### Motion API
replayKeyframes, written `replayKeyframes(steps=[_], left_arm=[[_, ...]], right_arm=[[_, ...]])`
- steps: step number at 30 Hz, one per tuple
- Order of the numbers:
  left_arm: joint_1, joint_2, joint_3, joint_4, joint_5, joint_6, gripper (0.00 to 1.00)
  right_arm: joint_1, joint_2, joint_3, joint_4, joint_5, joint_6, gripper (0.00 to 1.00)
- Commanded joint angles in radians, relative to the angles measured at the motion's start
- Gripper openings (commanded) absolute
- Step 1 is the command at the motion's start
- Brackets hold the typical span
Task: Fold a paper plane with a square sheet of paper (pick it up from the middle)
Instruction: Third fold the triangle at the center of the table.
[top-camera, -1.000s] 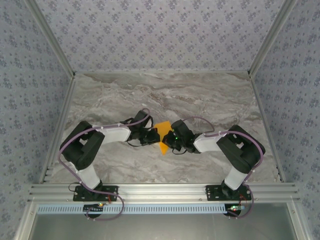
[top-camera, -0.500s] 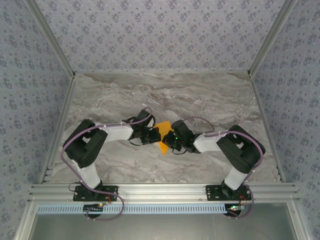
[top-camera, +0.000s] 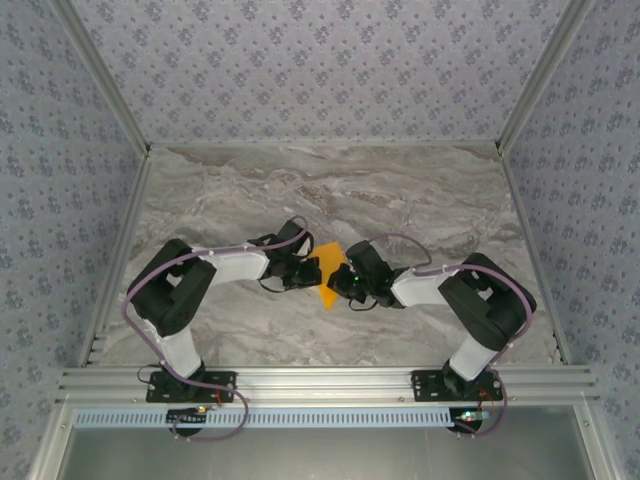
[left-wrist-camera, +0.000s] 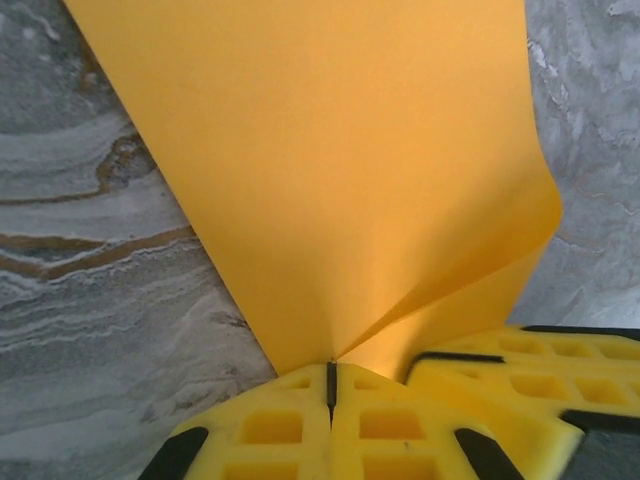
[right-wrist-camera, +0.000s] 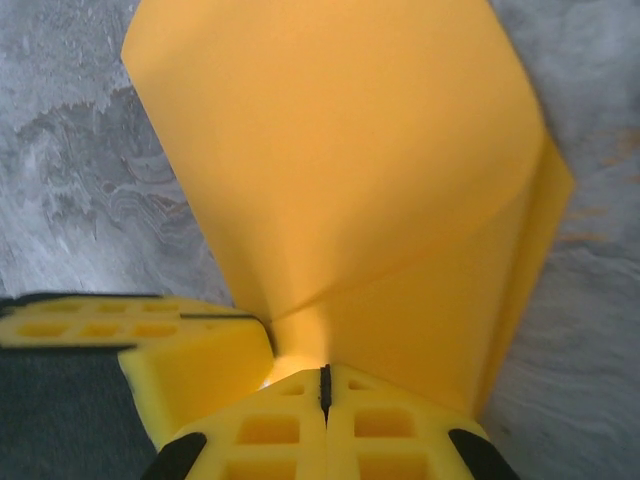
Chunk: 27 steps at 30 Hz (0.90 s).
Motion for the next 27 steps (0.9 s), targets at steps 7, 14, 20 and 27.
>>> replayKeyframes(steps=[7, 14, 20, 27], left_arm=[[-0.016, 0.046, -0.014, -0.099, -0.094, 0.028, 0.0], [-0.018, 0.046, -0.011, -0.106, -0.116, 0.027, 0.0], [-0.018, 0.045, -0.014, -0.106, -0.133, 0.02, 0.0], [-0.019, 0.044, -0.013, -0.11, -0.143, 0.018, 0.0]], right_arm=[[0.025, -0.108, -0.077, 0.021, -0.134, -0.126, 0.01], [0.069, -0.095, -0.088, 0.014, -0.14, -0.129, 0.01], [0.085, -0.071, -0.089, -0.015, -0.152, -0.146, 0.01], [0.095, -0.041, -0.09, -0.047, -0.154, -0.161, 0.01]])
